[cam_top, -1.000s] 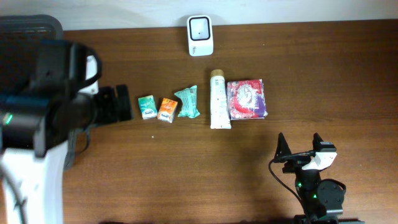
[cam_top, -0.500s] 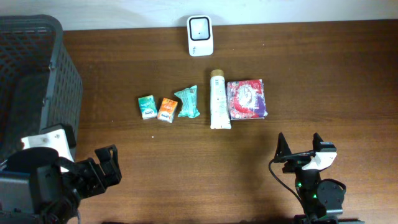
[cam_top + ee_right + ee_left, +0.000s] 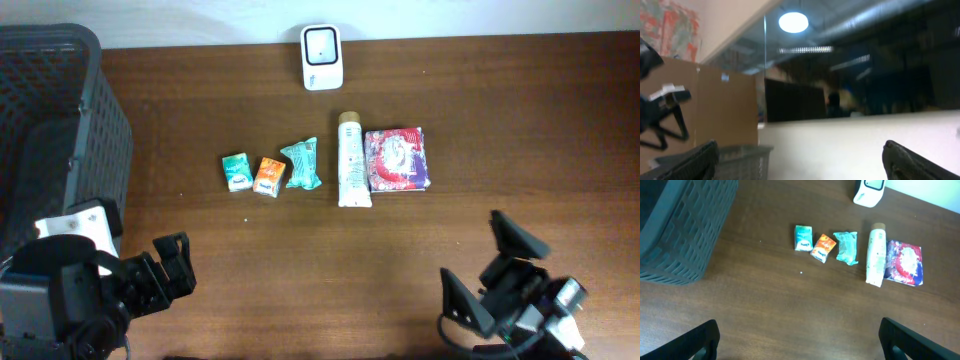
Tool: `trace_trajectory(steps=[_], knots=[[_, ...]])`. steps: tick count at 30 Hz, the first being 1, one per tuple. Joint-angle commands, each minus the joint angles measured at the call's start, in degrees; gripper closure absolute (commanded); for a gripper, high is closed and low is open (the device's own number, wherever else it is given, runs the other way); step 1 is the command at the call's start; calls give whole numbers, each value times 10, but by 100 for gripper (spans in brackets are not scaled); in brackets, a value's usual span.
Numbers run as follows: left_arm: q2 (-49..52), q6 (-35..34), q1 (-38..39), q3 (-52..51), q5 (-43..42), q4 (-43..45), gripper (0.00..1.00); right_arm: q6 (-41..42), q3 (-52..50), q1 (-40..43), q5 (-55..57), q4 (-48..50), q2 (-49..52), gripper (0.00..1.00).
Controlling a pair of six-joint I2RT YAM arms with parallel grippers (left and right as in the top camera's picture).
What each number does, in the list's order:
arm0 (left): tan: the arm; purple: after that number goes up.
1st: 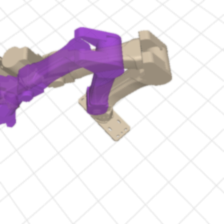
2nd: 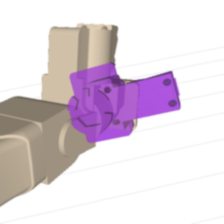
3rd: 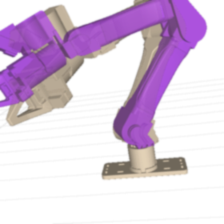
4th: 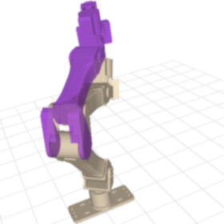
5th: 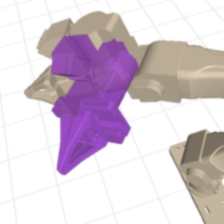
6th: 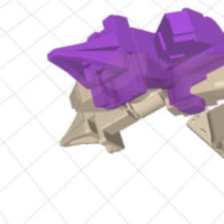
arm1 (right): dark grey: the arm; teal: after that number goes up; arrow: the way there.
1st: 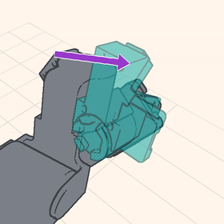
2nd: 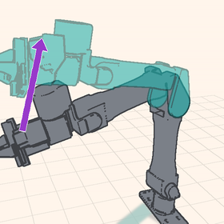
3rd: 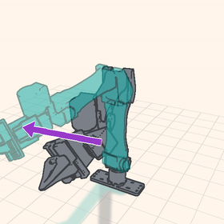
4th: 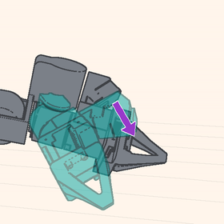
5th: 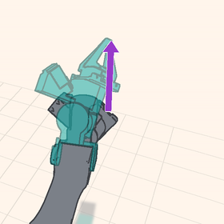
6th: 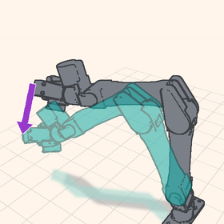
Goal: Scan the item barcode
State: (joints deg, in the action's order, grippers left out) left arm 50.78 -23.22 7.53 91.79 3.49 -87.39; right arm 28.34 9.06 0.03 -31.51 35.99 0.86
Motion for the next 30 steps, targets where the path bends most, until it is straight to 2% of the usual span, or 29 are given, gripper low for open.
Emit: trace_trajectory(steps=[1,4,9,15,19,30], knots=[[0,-3,-1,-1,8,1,1,-154,129,4,14,-146,36,1],[0,-3,-1,-1,8,1,1,-273,288,4,23,-350,144,1],[0,-3,-1,-1,8,-3,1,-359,504,4,45,-651,379,1],[0,-3,-1,-2,8,-3,1,-378,761,4,49,-938,679,1],[0,-3,-1,-1,8,-3,1,-365,780,4,17,-983,744,2],[0,-3,-1,-1,8,-3,1,-365,780,4,84,-948,824,2]])
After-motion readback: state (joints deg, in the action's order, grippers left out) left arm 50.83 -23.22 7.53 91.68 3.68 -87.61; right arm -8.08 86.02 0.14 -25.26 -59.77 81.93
